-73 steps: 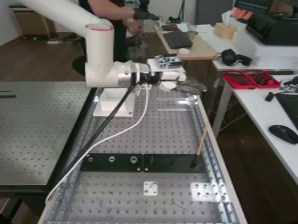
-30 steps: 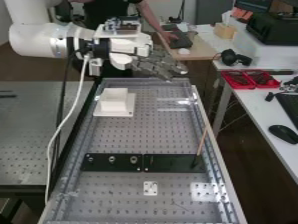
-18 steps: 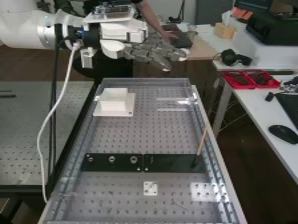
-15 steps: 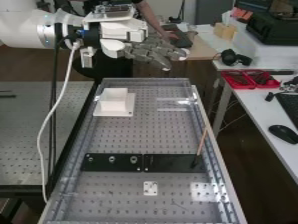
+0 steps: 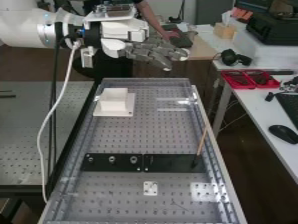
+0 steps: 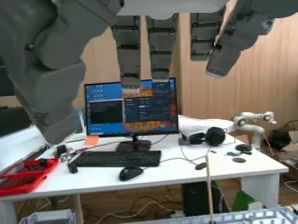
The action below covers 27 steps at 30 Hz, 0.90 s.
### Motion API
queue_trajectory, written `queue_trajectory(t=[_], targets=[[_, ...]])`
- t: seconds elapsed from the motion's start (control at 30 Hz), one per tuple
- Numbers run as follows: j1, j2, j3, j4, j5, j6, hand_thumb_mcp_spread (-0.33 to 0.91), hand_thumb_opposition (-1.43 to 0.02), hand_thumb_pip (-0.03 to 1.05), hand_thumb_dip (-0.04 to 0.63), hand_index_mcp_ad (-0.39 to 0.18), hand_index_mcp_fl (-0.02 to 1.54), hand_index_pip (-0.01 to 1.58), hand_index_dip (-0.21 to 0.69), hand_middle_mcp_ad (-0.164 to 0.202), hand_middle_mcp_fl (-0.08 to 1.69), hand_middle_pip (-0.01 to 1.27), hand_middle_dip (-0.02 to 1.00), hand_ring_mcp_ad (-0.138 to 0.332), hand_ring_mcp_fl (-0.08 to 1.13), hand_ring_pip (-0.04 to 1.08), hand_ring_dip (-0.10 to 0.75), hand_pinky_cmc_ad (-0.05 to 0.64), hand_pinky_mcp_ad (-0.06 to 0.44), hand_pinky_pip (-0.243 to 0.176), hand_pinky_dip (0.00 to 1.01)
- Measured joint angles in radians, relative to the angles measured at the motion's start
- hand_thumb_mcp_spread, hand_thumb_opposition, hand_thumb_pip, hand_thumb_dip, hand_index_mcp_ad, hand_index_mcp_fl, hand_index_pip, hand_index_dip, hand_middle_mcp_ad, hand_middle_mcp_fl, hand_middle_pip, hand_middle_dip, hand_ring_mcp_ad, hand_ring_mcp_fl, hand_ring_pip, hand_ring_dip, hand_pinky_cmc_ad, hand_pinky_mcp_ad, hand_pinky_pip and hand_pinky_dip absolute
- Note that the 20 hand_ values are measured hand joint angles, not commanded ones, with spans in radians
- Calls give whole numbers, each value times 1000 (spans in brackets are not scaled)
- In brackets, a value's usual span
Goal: Grab the drill bit and place it in the clear container
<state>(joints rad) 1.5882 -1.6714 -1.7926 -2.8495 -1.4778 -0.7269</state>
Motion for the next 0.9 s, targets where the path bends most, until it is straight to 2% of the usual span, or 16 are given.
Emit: queue_trajectory(t=[0.9], targets=[[-5, 32, -12, -7, 14, -29, 278, -733, 597, 175, -40, 152, 529, 202, 66, 187, 105, 220, 211, -3, 82, 84, 325, 154, -80, 525]])
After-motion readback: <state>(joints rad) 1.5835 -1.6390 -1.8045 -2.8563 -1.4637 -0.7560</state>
